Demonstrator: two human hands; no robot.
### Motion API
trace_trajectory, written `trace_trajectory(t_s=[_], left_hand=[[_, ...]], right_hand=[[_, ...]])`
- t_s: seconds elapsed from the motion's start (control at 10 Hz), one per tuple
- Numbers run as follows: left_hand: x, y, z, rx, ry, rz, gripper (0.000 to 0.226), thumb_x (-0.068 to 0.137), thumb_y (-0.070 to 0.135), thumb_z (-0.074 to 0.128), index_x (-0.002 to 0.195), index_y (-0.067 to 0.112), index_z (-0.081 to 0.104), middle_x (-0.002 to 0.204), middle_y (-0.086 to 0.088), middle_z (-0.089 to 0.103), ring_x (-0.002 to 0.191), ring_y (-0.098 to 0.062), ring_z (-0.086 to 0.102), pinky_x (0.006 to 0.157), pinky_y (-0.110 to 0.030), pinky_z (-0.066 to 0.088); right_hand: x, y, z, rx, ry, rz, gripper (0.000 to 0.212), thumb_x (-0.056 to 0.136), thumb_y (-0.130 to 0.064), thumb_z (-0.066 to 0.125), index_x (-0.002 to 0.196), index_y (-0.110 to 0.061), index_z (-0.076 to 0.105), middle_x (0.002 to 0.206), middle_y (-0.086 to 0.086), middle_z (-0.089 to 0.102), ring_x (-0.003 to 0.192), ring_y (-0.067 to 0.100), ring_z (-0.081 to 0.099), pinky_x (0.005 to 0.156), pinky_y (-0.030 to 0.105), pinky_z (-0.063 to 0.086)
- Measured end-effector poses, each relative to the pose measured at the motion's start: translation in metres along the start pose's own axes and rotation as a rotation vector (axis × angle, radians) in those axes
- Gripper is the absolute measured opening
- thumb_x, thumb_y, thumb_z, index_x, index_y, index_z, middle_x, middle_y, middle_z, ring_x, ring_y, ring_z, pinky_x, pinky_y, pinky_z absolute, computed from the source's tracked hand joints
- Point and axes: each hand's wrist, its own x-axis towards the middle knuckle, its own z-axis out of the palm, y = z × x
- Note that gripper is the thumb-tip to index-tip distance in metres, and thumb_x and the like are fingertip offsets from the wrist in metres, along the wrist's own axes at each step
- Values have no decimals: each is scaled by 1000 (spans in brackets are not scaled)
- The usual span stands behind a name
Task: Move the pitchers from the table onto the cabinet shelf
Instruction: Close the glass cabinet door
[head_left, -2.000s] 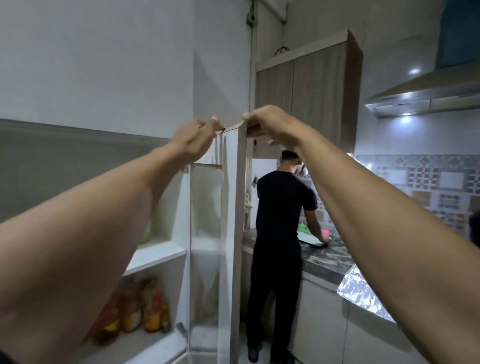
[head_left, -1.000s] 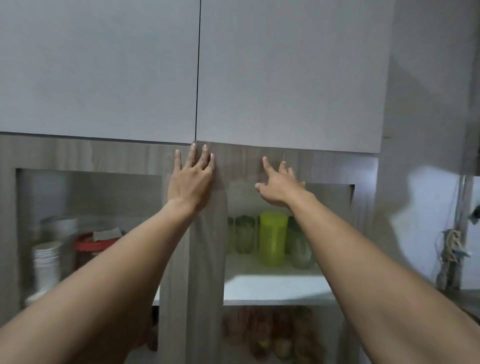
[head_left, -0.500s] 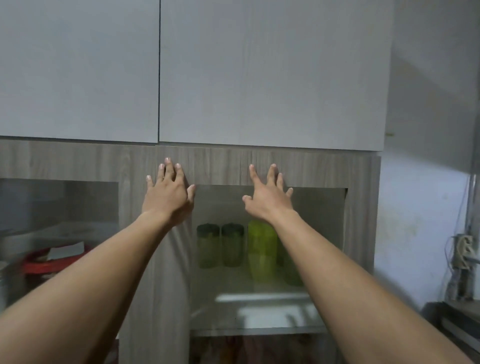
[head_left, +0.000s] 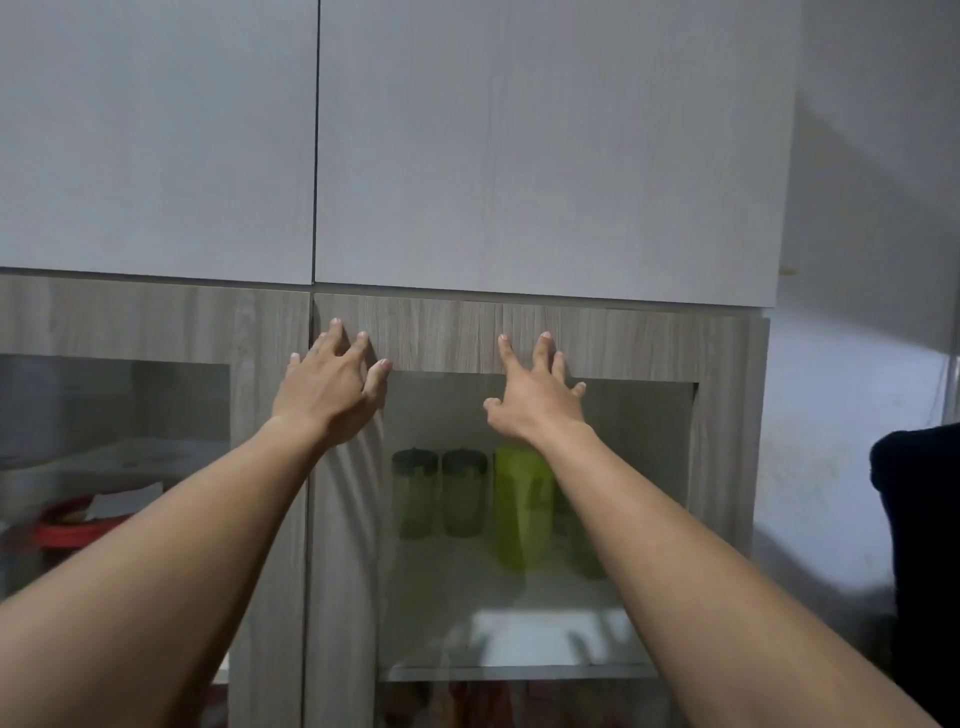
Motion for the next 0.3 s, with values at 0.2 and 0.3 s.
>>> trace_trajectory(t_s=[0.2,0.3], left_hand=[[-39,-6,-12,-181,-41,103,59,101,53,26,153,23,31,162,-11,19,149,-26,19,117,-49,22],[-121,-13,5,-432,-44,152,51,101,51,31,146,31,42,154,2,40,140,-6,33,112,-29,28]], right_hand=[[-55,-15,-51,332,-88,-34,70,96,-45,62,157,-28,33,162,10,35,144,27,43,114,47,37],[-120,-20,-100,820,-65,-212,35,95,-30,67,129,-21,66,119,9,74,93,16,73,87,37,60]])
